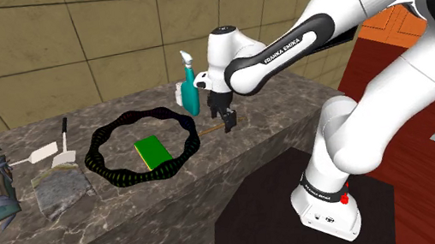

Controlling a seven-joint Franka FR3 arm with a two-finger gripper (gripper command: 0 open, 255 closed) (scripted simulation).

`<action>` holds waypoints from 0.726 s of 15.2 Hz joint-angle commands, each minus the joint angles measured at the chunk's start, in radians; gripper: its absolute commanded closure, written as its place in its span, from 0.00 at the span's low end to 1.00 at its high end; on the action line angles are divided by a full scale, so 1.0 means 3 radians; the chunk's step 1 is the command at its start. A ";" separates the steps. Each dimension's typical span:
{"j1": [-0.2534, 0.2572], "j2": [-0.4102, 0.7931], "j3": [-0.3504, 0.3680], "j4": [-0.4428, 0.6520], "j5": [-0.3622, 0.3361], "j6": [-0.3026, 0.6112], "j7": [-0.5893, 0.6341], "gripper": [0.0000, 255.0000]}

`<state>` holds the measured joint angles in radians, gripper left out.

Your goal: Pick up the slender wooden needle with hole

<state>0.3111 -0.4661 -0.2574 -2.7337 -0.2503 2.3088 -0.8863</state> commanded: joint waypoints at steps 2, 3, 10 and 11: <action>-0.0002 0.0028 -0.0008 -0.0014 -0.0005 0.0043 -0.0003 1.00; -0.0002 0.0026 -0.0008 -0.0016 -0.0005 0.0045 -0.0002 1.00; -0.0003 0.0026 -0.0010 -0.0014 -0.0006 0.0043 -0.0005 1.00; -0.0006 0.0020 -0.0006 -0.0017 -0.0005 0.0039 -0.0004 1.00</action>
<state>0.3120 -0.4621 -0.2574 -2.7370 -0.2498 2.3202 -0.8874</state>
